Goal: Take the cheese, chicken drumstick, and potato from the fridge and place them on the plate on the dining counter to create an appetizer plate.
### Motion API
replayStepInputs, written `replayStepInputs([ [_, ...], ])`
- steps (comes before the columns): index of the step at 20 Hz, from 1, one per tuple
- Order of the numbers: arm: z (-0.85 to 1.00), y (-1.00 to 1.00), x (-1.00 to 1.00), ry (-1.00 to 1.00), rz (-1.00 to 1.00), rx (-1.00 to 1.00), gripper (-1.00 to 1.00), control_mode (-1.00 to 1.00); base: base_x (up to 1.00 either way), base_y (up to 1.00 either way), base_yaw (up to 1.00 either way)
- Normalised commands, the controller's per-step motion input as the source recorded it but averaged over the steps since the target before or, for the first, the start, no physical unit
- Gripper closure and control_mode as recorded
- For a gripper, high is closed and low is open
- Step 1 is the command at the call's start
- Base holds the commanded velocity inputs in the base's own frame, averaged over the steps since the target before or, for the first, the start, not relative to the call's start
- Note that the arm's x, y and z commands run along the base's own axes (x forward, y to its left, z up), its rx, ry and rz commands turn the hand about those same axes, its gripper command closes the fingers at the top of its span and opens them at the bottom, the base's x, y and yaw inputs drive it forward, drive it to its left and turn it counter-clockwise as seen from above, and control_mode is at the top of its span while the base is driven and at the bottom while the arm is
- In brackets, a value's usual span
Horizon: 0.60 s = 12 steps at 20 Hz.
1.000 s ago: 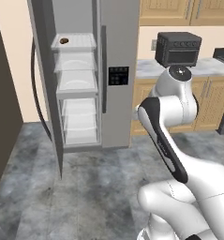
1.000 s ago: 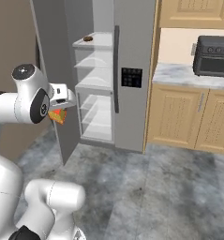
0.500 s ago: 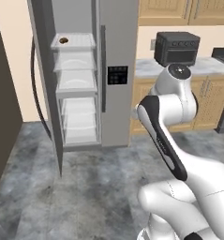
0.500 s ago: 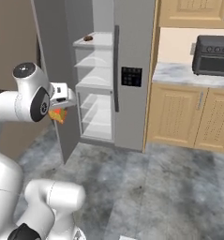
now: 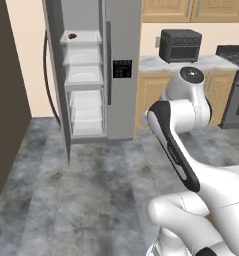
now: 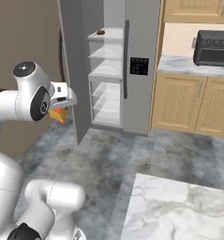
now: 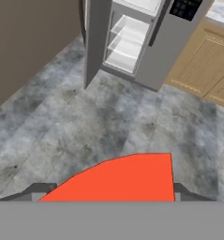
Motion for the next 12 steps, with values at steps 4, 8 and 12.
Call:
replayStepInputs([
  [4,0.0,0.0,0.0,0.0,0.0,0.0,1.0,1.0,-1.0,0.23,0.19],
  [8,0.0,0.0,0.0,0.0,0.0,0.0,1.0,1.0,-1.0,0.26,0.27],
  [12,0.0,0.0,0.0,0.0,0.0,0.0,1.0,1.0,-1.0,0.21,0.27],
])
